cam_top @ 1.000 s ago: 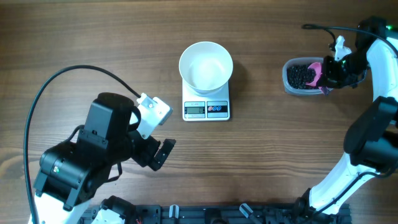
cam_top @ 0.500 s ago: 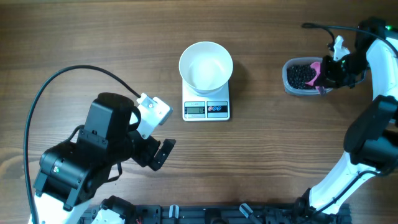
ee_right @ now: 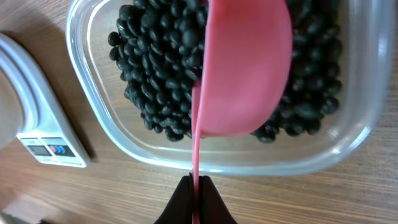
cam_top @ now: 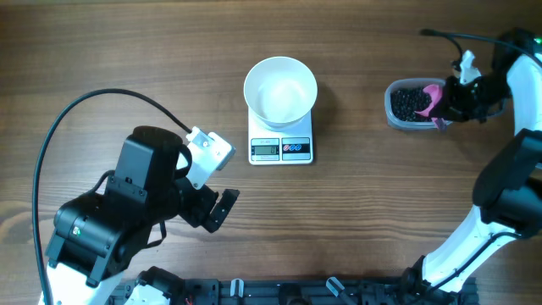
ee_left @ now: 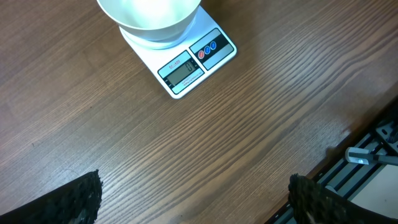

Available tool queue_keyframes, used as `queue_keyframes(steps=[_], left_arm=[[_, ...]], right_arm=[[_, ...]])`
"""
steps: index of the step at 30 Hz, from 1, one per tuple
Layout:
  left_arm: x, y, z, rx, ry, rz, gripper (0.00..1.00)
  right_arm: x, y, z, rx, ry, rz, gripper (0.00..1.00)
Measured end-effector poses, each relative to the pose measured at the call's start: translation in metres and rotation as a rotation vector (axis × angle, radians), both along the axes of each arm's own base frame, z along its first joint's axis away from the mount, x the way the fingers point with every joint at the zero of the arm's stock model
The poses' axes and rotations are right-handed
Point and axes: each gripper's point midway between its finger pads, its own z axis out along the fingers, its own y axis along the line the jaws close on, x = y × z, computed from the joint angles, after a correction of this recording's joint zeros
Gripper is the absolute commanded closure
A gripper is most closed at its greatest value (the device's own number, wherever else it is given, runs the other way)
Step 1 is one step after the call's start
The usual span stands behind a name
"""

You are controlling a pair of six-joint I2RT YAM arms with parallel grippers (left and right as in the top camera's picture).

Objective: Scoop item into bowl and weigh 150g on scale
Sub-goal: 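Lower the scoop into the black beans and drag it through them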

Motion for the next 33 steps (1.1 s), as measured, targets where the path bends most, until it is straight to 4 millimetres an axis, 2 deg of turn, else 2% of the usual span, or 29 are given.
queue_keyframes(steps=[23, 33], left_arm=[[0.000, 0.000, 0.000, 0.000, 0.000, 0.000, 0.00], [0.000, 0.000, 0.000, 0.000, 0.000, 0.000, 0.00]], right_arm=[[-0.014, -0.019, 0.015, 0.169, -0.045, -0.070, 0.95], [-0.018, -0.012, 0.022, 0.211, -0.050, -0.062, 0.96]])
